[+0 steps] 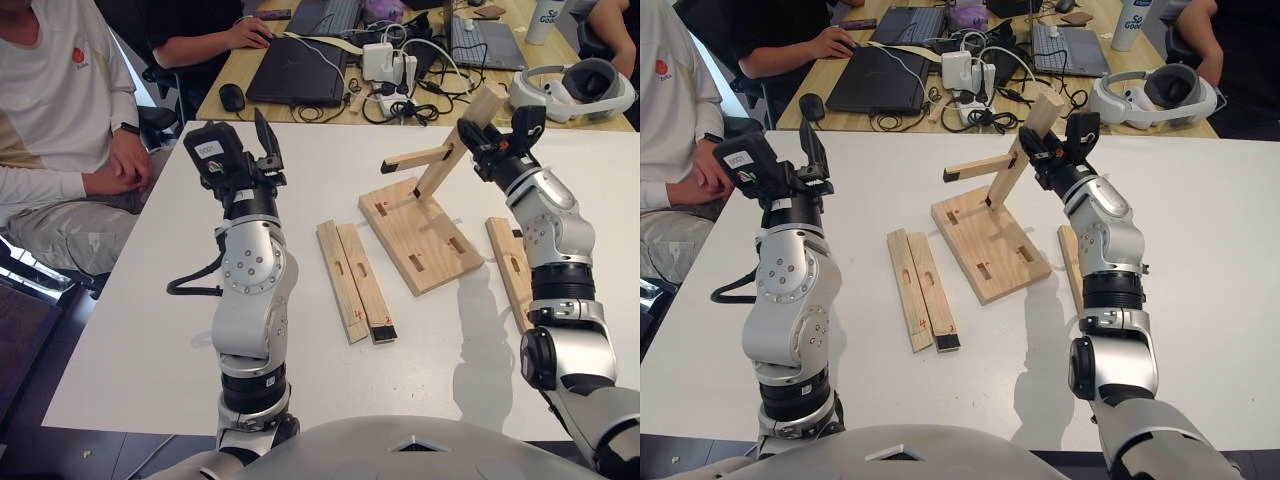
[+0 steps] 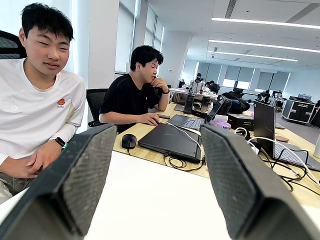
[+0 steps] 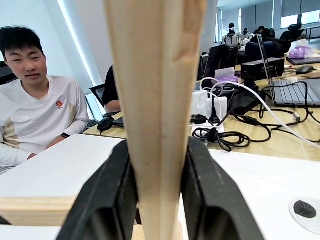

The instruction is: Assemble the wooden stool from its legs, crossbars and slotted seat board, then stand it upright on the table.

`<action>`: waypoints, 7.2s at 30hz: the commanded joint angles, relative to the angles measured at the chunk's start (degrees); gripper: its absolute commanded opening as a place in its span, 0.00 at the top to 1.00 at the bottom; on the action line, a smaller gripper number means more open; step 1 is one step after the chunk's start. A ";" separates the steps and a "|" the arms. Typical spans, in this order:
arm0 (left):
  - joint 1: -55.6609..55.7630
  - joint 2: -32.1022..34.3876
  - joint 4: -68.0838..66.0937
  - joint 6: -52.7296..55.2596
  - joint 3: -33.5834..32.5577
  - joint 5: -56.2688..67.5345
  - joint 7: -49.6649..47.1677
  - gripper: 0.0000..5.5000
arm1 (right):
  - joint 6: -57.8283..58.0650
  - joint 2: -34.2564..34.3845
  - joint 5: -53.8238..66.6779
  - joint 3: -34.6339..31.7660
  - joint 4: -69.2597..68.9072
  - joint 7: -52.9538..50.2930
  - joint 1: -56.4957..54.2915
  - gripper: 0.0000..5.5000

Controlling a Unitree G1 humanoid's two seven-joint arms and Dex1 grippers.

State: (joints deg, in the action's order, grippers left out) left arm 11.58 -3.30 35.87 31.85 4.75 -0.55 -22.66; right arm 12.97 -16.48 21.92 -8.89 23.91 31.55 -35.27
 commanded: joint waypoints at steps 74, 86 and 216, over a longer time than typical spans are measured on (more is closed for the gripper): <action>0.28 -1.73 -0.07 0.86 -2.99 0.15 5.12 0.44 | 11.07 -11.81 13.68 -9.19 -31.02 4.48 32.39 0.82; 0.70 -2.34 0.10 1.48 -2.74 -0.81 5.26 0.44 | 13.48 -11.47 15.99 -11.01 -30.55 -1.03 27.52 0.82; 62.09 11.18 -31.56 34.31 -36.67 82.51 17.96 0.39 | 17.35 -4.32 20.21 -3.77 -51.39 -18.16 -5.24 0.63</action>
State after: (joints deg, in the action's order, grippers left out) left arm 73.81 9.36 1.98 66.48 -34.26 76.84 -2.68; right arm 29.28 -25.29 41.88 -16.50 -23.87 16.84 -44.21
